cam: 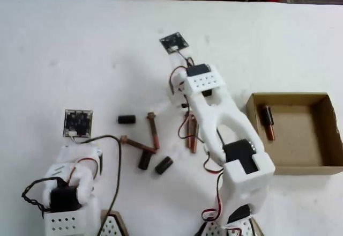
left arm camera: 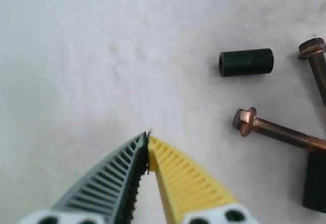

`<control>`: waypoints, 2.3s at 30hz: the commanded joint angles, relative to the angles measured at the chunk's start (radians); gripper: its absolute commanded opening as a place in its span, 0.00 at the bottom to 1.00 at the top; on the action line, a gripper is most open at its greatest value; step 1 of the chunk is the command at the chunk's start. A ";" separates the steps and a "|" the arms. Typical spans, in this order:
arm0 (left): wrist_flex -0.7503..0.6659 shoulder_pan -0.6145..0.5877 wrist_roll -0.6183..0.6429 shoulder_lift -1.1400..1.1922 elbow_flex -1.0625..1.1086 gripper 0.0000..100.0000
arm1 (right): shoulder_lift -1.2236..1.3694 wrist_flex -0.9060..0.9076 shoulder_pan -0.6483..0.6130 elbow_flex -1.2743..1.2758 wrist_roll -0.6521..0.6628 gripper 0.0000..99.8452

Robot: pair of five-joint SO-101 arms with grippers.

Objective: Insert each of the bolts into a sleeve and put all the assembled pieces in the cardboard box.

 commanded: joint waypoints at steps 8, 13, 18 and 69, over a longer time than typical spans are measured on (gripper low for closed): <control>-0.008 -0.010 0.003 -0.005 -0.005 0.02 | 0.120 0.001 0.090 -0.192 0.075 0.20; -0.008 -0.010 0.003 -0.005 -0.005 0.02 | 0.213 0.025 0.102 -0.284 0.083 0.20; -0.008 -0.010 0.003 -0.005 -0.005 0.02 | 0.214 0.090 0.101 -0.348 0.084 0.21; -0.008 -0.010 0.003 -0.005 0.006 0.02 | 0.697 0.501 0.022 -1.054 0.186 0.08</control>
